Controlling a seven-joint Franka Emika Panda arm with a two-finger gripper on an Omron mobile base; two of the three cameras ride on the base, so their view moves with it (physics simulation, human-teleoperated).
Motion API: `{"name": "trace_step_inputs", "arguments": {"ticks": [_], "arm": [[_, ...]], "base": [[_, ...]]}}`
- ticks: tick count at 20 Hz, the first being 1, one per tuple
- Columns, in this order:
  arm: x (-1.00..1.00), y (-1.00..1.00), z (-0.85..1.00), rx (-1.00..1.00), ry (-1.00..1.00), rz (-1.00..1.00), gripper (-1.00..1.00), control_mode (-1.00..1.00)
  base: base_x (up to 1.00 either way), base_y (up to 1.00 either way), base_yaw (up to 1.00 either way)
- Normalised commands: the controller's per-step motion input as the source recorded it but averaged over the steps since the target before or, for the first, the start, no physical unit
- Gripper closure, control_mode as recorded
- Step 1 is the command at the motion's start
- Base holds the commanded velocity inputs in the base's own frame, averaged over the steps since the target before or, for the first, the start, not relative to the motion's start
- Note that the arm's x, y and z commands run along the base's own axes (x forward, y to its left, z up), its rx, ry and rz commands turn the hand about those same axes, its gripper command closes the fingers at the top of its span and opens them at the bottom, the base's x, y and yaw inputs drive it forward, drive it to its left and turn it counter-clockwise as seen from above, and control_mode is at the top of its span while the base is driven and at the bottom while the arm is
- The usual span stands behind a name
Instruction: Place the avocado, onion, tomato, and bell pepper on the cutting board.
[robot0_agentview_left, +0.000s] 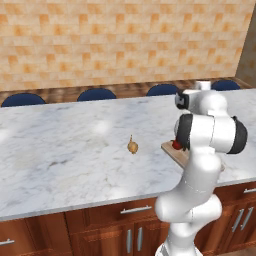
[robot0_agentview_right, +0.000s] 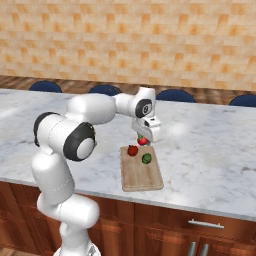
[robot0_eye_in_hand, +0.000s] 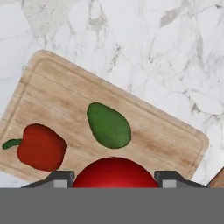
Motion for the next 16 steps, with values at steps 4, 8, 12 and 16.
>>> {"name": "trace_step_inputs", "arguments": {"ticks": [4, 8, 12, 16], "arm": [[-0.48, 0.51, 0.00, 0.00, -0.03, -0.01, 1.00, -1.00], [-0.44, 0.47, 0.00, 0.00, -0.02, -0.01, 1.00, -1.00], [-0.30, 0.34, -0.04, 0.00, -0.06, 0.00, 1.00, -1.00], [-0.10, 0.15, -0.20, 0.00, -0.06, 0.00, 1.00, -1.00]], "base": [[0.00, 0.00, 0.00], [0.00, 0.00, 0.00], [0.00, 0.00, 0.00], [0.00, 0.00, 0.00]]}}
